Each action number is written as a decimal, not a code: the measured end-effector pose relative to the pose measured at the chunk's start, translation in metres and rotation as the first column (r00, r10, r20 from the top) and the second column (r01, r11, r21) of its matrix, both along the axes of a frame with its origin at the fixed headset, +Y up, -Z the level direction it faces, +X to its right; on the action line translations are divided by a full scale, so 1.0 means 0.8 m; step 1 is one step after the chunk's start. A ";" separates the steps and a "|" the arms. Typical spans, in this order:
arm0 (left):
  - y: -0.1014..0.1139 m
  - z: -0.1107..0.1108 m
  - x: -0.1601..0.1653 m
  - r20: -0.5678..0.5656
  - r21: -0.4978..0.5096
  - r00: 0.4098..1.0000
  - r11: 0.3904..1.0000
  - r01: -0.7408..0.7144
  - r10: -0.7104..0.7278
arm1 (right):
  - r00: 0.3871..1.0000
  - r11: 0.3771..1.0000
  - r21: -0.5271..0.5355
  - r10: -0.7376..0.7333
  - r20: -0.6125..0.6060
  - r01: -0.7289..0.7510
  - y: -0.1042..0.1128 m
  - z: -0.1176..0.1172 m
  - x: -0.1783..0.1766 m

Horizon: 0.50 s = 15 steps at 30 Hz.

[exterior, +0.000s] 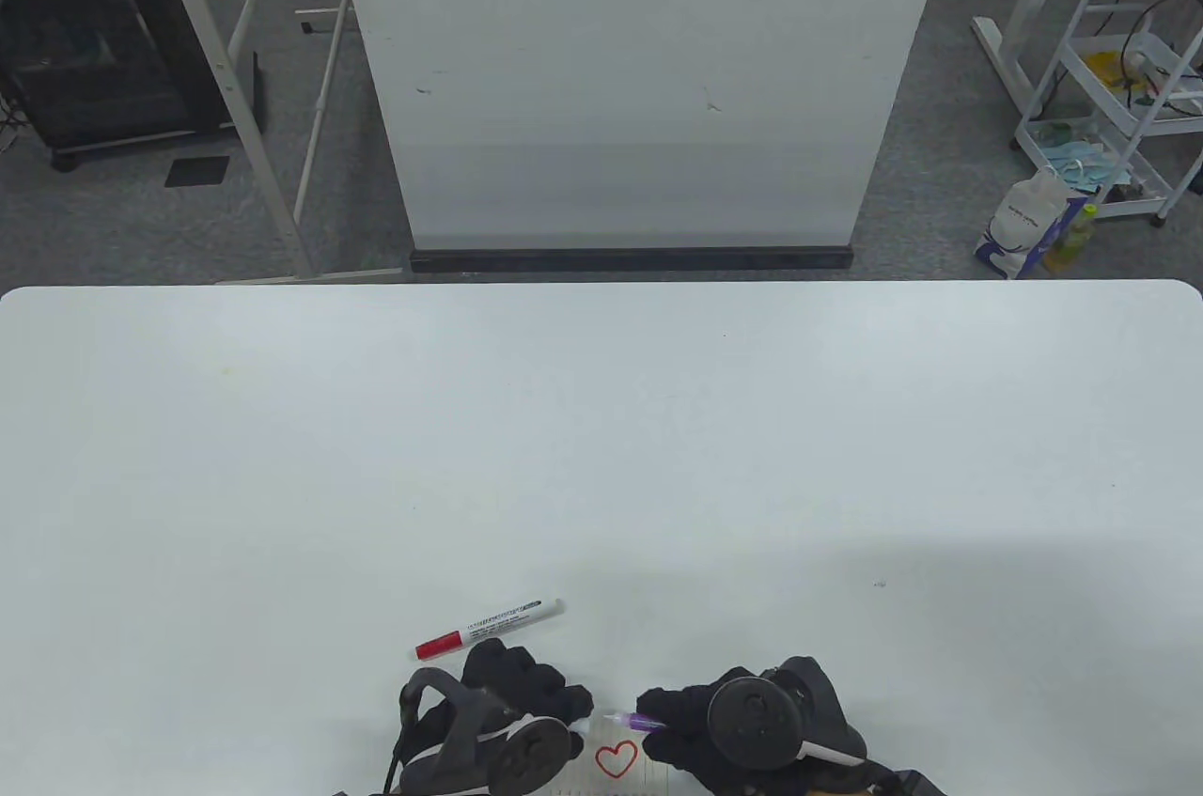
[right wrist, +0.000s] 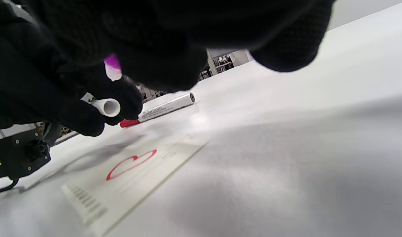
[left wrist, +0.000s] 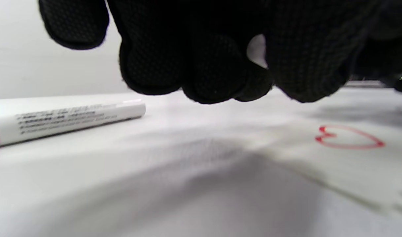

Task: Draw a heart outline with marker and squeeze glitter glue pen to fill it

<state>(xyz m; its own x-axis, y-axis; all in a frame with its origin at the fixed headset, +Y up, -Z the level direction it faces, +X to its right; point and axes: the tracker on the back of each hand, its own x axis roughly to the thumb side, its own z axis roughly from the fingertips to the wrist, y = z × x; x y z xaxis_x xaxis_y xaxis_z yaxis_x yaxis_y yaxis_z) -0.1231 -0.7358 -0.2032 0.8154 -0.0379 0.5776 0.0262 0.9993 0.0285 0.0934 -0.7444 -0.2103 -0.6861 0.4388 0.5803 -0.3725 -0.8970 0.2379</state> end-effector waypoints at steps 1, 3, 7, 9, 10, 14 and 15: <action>-0.003 0.000 0.002 0.009 -0.005 1.000 1.000 0.007 -0.007 | 1.000 1.000 -0.007 0.010 -0.005 -0.010 -0.001 0.000 -0.001; -0.007 0.000 0.006 0.017 -0.013 1.000 1.000 0.019 -0.019 | 0.999 0.999 -0.018 0.029 -0.017 -0.029 -0.003 0.000 -0.002; -0.013 0.000 0.010 0.024 -0.026 0.999 0.999 0.047 -0.046 | 0.997 0.997 -0.035 0.069 -0.041 -0.071 -0.008 0.001 -0.005; -0.016 -0.001 0.012 0.024 -0.047 0.998 0.997 0.056 -0.055 | 0.995 0.995 -0.043 0.090 -0.051 -0.092 -0.011 0.001 -0.006; -0.018 -0.001 0.013 0.025 -0.056 0.998 0.997 0.061 -0.059 | 0.993 0.993 -0.044 0.103 -0.054 -0.105 -0.012 0.001 -0.006; -0.018 -0.002 0.015 0.018 -0.051 0.997 0.996 0.073 -0.072 | 0.990 0.990 -0.059 0.125 -0.065 -0.129 -0.017 0.000 -0.007; -0.018 -0.003 0.016 0.015 -0.057 0.997 0.996 0.071 -0.070 | 0.990 0.989 -0.062 0.127 -0.066 -0.131 -0.018 -0.001 -0.007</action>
